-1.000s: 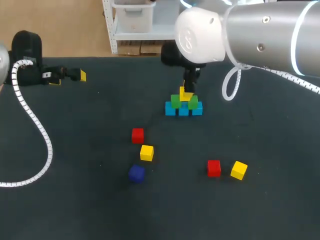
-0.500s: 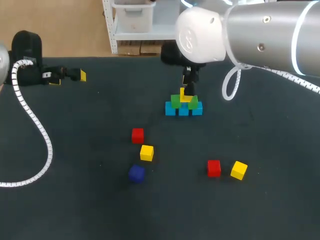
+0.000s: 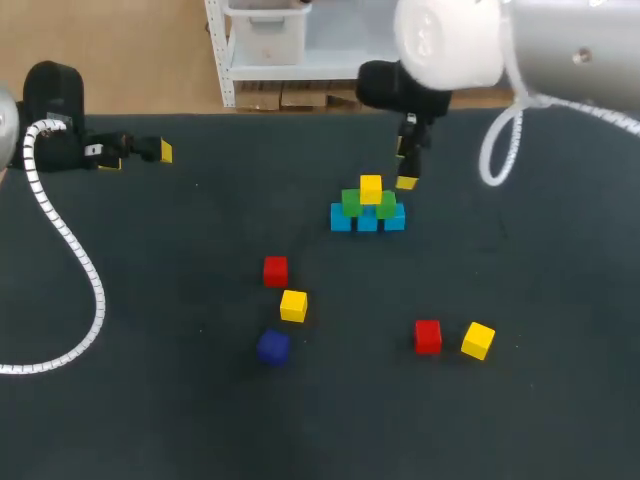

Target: Place the blue cubes, place green cubes on the blue cubes, place the yellow cubes on the green cubes, then place the red cubes on the yellow cubes, and place purple cube on the red cubes.

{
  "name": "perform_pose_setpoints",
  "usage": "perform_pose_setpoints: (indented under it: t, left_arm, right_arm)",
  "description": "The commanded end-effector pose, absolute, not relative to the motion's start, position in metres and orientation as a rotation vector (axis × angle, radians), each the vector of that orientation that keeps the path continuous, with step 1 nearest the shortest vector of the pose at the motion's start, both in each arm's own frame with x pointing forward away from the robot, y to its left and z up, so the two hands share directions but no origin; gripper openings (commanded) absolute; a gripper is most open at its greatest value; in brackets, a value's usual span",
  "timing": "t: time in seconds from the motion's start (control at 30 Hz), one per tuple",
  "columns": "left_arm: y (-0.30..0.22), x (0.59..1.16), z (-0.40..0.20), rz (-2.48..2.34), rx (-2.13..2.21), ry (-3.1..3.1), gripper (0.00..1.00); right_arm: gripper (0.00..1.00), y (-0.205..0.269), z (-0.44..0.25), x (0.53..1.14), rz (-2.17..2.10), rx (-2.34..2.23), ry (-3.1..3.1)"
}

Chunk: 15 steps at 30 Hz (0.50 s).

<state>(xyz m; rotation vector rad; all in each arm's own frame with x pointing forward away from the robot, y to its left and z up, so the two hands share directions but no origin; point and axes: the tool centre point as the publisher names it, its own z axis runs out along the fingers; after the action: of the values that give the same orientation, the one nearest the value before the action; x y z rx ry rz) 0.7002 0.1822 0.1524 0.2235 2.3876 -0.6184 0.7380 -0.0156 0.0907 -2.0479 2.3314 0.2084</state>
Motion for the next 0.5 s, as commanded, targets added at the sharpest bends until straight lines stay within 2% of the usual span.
perform_pose_setpoints:
  t: [0.03, 0.1, 0.13, 0.2, 0.5]
  left_arm:
    - [0.184, 0.7, 0.151, -0.631, 0.229, 2.379, 1.0]
    - [0.184, 0.7, 0.151, -0.631, 0.229, 2.379, 1.0]
    - [0.184, 0.7, 0.151, -0.631, 0.229, 2.379, 1.0]
    - [0.184, 0.7, 0.151, -0.631, 0.229, 2.379, 1.0]
    - [0.184, 0.7, 0.151, -0.631, 0.229, 2.379, 1.0]
  right_arm:
    - [0.77, -0.041, 0.1, 0.709, 0.227, -1.961, 2.309]
    - [0.75, -0.05, 0.102, 0.7, 0.244, -1.92, 2.334]
    - [0.79, -0.054, 0.103, 0.695, 0.266, -1.895, 2.343]
    - [1.0, -0.06, 0.106, 0.685, 0.303, -1.858, 2.364]
    - [1.0, -0.07, 0.103, 0.637, 0.419, -1.841, 2.369]
